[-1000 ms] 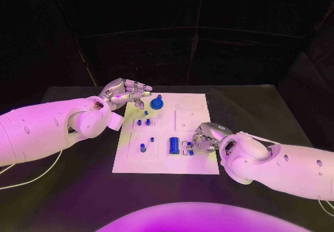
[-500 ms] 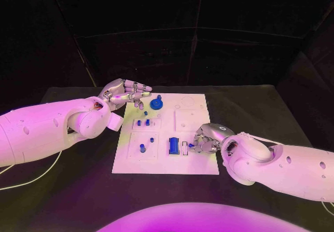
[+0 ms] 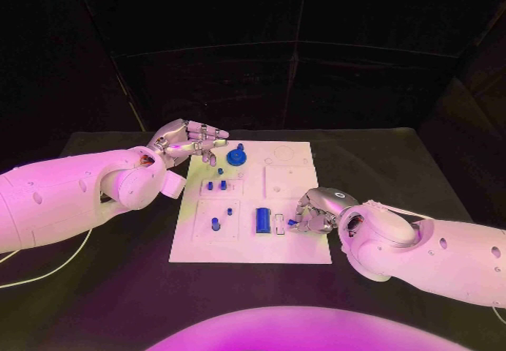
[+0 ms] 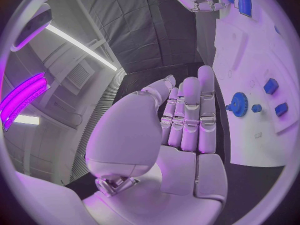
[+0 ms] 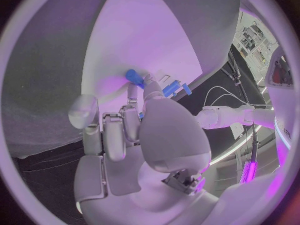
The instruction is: Assemble the parts on the task board
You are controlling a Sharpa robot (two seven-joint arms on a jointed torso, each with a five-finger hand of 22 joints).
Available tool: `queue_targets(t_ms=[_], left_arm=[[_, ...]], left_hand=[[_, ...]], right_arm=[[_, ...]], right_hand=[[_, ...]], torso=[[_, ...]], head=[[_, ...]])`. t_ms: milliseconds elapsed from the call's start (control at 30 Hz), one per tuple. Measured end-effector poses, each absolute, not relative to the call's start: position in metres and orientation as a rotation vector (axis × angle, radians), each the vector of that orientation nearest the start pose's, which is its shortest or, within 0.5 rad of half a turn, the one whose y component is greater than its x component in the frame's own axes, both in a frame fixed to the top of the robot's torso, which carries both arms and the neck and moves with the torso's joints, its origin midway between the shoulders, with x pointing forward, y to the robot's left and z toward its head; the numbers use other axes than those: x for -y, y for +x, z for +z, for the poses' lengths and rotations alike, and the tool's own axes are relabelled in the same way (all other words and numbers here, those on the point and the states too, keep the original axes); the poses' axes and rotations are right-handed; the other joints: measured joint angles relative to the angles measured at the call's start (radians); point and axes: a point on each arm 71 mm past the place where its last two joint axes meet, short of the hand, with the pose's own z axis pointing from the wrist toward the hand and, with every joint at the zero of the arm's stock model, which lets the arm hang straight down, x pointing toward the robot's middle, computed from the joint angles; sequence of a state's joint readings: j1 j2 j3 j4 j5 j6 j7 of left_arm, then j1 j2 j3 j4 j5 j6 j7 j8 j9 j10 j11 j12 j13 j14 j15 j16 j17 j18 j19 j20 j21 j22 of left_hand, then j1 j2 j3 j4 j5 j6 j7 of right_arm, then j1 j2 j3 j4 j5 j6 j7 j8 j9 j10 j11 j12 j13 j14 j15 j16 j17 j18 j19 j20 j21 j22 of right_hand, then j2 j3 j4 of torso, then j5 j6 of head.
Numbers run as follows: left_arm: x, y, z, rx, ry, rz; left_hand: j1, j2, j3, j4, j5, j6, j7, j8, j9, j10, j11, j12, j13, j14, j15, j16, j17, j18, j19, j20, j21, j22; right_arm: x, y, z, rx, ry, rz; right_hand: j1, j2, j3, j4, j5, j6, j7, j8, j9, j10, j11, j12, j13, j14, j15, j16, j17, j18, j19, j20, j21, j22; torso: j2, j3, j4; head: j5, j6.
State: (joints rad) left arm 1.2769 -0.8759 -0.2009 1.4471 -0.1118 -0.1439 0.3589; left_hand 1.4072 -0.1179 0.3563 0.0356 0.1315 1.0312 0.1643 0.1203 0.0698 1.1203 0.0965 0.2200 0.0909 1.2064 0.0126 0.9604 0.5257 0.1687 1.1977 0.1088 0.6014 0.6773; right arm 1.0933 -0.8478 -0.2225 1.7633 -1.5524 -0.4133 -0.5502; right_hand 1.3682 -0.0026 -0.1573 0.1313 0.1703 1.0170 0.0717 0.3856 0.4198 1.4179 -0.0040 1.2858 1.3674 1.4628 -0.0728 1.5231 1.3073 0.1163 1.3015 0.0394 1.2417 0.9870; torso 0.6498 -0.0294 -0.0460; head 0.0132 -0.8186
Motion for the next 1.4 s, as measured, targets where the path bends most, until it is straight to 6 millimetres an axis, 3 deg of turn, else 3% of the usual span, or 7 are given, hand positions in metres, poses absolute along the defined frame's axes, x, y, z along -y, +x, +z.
queue_targets(t_ms=[267, 433, 567, 767, 1000, 1100, 1400], left_arm=[[-0.242, 0.490, -0.204, -1.636, -0.965, -1.474], [-0.242, 0.490, -0.204, -1.636, -0.966, -1.474], [-0.242, 0.490, -0.204, -1.636, -0.966, -1.474], [-0.242, 0.490, -0.204, -1.637, -0.966, -1.474], [-0.242, 0.490, -0.204, -1.637, -0.966, -1.474], [-0.242, 0.490, -0.204, -1.637, -0.966, -1.474], [-0.242, 0.490, -0.204, -1.638, -0.966, -1.475]], left_hand=[[0.000, 0.000, 0.000, 0.000, 0.000, 0.000, 0.000, 0.000, 0.000, 0.000, 0.000, 0.000, 0.000, 0.000, 0.000, 0.000, 0.000, 0.000, 0.000, 0.000, -0.004, 0.000], [0.000, 0.000, 0.000, 0.000, 0.000, 0.000, 0.000, 0.000, 0.000, 0.000, 0.000, 0.000, 0.000, 0.000, 0.000, 0.000, 0.000, 0.000, 0.000, 0.000, -0.004, 0.000], [0.000, 0.000, 0.000, 0.000, 0.000, 0.000, 0.000, 0.000, 0.000, 0.000, 0.000, 0.000, 0.000, 0.000, 0.000, 0.000, 0.000, 0.000, 0.000, 0.000, -0.004, 0.000], [0.000, 0.000, 0.000, 0.000, 0.000, 0.000, 0.000, 0.000, 0.000, 0.000, 0.000, 0.000, 0.000, 0.000, 0.000, 0.000, 0.000, 0.000, 0.000, 0.000, -0.004, 0.000], [0.000, 0.000, 0.000, 0.000, 0.000, 0.000, 0.000, 0.000, 0.000, 0.000, 0.000, 0.000, 0.000, 0.000, 0.000, 0.000, 0.000, 0.000, 0.000, 0.000, -0.004, 0.000], [0.000, 0.000, 0.000, 0.000, 0.000, 0.000, 0.000, 0.000, 0.000, 0.000, 0.000, 0.000, 0.000, 0.000, 0.000, 0.000, 0.000, 0.000, 0.000, 0.000, -0.004, 0.000], [0.000, 0.000, 0.000, 0.000, 0.000, 0.000, 0.000, 0.000, 0.000, 0.000, 0.000, 0.000, 0.000, 0.000, 0.000, 0.000, 0.000, 0.000, 0.000, 0.000, -0.004, 0.000]], right_arm=[[0.159, 0.387, -0.269, -1.883, -0.127, 0.431], [0.155, 0.385, -0.267, -1.856, -0.212, 0.408], [0.152, 0.385, -0.265, -1.836, -0.264, 0.397], [0.151, 0.384, -0.264, -1.823, -0.292, 0.384], [0.153, 0.383, -0.264, -1.832, -0.271, 0.384], [0.154, 0.383, -0.264, -1.839, -0.252, 0.388], [0.155, 0.380, -0.265, -1.848, -0.183, 0.412]], right_hand=[[0.001, -0.037, 0.002, -0.002, -0.030, -0.078, 0.029, -0.026, -0.004, -0.083, 0.029, -0.104, -0.085, 0.002, 0.023, -0.034, 0.001, 0.000, -0.057, 0.022, -0.063, -0.086], [0.060, -0.023, 0.039, -0.038, 0.066, -0.087, 0.037, -0.033, -0.017, -0.098, 0.029, -0.113, -0.095, 0.002, 0.023, -0.034, 0.001, 0.000, -0.062, 0.027, -0.072, -0.100], [0.102, -0.006, 0.082, -0.062, 0.105, -0.076, 0.027, -0.029, -0.017, -0.100, 0.027, -0.113, -0.096, 0.002, 0.023, -0.034, 0.001, 0.000, -0.062, 0.027, -0.072, -0.090], [0.104, 0.003, 0.137, -0.048, 0.169, -0.037, 0.015, -0.033, -0.036, -0.077, 0.009, -0.089, -0.083, 0.002, 0.023, -0.034, 0.001, 0.000, -0.036, 0.012, -0.046, -0.052], [0.080, 0.026, 0.195, -0.029, 0.215, -0.030, 0.023, -0.037, -0.048, -0.063, 0.016, -0.054, -0.061, 0.002, 0.011, -0.022, 0.001, 0.000, -0.014, 0.005, -0.026, -0.015], [0.079, 0.027, 0.218, -0.024, 0.224, -0.029, 0.023, -0.043, -0.050, -0.056, 0.016, -0.043, -0.057, 0.004, 0.006, -0.019, 0.000, 0.000, -0.009, 0.000, -0.018, -0.003], [0.036, -0.005, 0.280, -0.008, 0.226, -0.019, 0.027, -0.047, -0.050, -0.033, 0.007, -0.023, -0.059, 0.002, 0.005, -0.004, 0.000, 0.000, 0.009, -0.003, -0.002, 0.021]], torso=[[0.000, 0.0002, 0.0000], [0.000, 0.0002, 0.0000], [0.000, 0.0002, 0.0004], [0.000, 0.0002, 0.0009], [0.000, 0.0001, 0.0010], [0.000, 0.0001, 0.0010], [0.000, 0.0000, 0.0010]], head=[[0.000, -0.001], [0.000, -0.002], [0.000, -0.002], [0.000, -0.002], [0.001, -0.001], [0.001, 0.000], [0.002, 0.000]])
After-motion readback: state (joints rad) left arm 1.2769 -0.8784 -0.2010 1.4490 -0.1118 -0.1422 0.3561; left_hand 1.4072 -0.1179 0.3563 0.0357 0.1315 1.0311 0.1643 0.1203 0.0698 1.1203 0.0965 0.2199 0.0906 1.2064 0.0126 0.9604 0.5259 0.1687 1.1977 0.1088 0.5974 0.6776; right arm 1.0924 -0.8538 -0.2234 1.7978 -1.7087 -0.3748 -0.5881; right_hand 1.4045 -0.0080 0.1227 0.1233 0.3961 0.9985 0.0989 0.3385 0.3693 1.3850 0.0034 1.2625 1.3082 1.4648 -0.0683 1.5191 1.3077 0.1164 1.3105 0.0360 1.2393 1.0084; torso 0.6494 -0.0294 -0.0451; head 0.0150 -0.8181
